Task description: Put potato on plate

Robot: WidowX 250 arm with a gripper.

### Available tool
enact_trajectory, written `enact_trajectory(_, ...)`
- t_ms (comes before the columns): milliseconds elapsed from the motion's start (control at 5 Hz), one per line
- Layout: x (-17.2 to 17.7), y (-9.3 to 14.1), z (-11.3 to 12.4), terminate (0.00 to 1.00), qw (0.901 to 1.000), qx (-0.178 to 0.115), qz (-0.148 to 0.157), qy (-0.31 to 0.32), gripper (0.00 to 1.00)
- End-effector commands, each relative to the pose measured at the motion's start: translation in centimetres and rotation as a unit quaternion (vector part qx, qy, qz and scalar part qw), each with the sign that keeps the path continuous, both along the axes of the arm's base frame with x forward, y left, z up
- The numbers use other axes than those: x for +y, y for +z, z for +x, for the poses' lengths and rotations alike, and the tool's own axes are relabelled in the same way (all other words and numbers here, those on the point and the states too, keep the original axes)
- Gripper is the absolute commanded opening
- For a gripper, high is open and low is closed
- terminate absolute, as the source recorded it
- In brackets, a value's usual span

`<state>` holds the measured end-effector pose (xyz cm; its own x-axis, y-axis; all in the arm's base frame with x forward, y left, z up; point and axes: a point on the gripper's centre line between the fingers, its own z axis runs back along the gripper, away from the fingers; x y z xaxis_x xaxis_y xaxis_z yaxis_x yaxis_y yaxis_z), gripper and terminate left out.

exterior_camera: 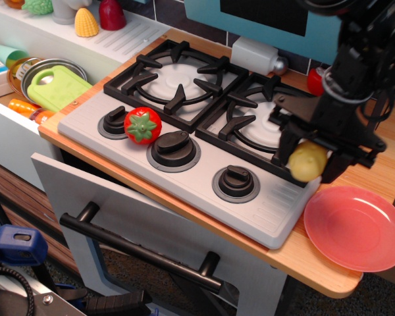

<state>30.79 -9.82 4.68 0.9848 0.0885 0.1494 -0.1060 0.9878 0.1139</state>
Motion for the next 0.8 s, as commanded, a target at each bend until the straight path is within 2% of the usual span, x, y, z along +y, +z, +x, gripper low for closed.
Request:
enact_trajectory(0, -2.7, 0.7, -1.1, 0.00, 0.9988, -0.047, 0.000, -0.015, 0.00)
enact_trajectory(200, -2.9, 0.1, -1.6, 0.00, 0.9984, -0.048, 0.006, -0.028, 0.00)
enact_trajectory(400, -4.2, -0.1, -1.4, 0.00, 0.9985, -0.048, -0.012, -0.023, 1.00)
enact_trajectory(600, -4.3, -0.1, -1.0, 0.00, 0.9967, -0.064, -0.007, -0.049, 1.00)
